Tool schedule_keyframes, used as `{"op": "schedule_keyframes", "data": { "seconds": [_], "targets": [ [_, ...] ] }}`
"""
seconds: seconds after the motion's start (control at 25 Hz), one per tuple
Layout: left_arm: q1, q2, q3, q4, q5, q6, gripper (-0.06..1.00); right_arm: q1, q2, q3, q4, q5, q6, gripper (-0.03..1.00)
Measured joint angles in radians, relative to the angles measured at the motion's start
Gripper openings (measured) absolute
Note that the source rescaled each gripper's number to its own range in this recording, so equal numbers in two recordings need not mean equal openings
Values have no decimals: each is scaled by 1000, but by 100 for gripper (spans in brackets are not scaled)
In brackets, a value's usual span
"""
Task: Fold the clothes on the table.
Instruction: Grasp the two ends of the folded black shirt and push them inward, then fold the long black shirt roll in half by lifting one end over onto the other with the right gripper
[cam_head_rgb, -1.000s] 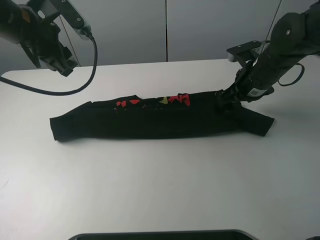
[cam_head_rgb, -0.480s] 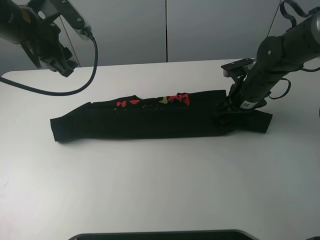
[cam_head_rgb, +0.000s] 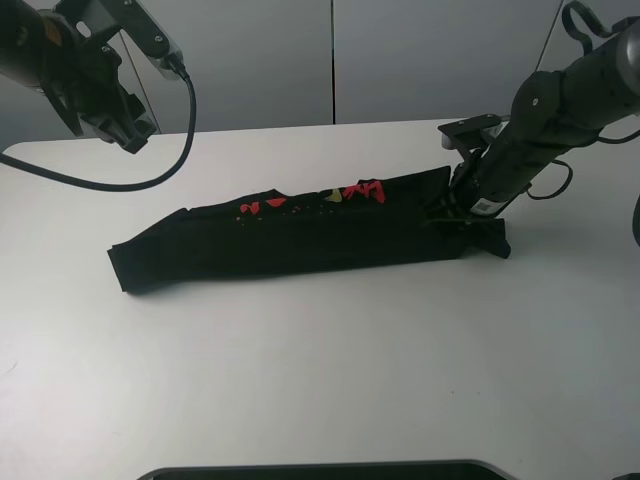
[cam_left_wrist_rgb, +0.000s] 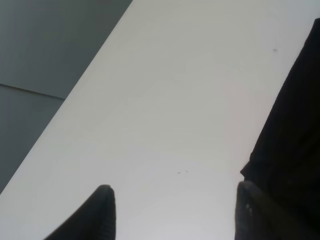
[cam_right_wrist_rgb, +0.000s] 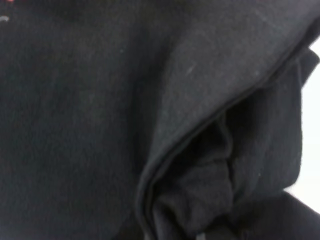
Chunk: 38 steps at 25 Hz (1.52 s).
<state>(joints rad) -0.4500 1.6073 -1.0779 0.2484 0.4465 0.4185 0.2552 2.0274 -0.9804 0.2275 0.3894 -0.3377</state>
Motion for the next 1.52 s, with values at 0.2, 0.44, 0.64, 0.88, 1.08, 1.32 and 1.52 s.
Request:
{"op": "schedule_keyframes", "data": {
  "seconds": [0.2, 0.44, 0.64, 0.88, 1.08, 1.32, 1.52],
  "targets": [
    [0, 0, 0, 0, -2, 0, 68, 11, -63, 13, -484, 84, 357, 8],
    [0, -44, 0, 0, -8, 0, 68, 5, -268, -43, -961, 445, 729, 8],
    [0, -109, 0, 0, -26, -2, 68, 5, -423, -83, -645, 402, 612, 8],
    [0, -139, 0, -2, -26, -6, 68, 5, -439, -52, 169, 377, 99, 8],
    [0, -139, 0, -4, -24, -6, 68, 18, -439, 38, 659, 362, -270, 8],
    [0, -139, 0, -12, -24, -6, 68, 141, -372, 110, 737, 246, -337, 8],
    [0, -139, 0, -12, -24, -6, 68, 260, -217, 114, 902, 117, -440, 8]
  ]
}}
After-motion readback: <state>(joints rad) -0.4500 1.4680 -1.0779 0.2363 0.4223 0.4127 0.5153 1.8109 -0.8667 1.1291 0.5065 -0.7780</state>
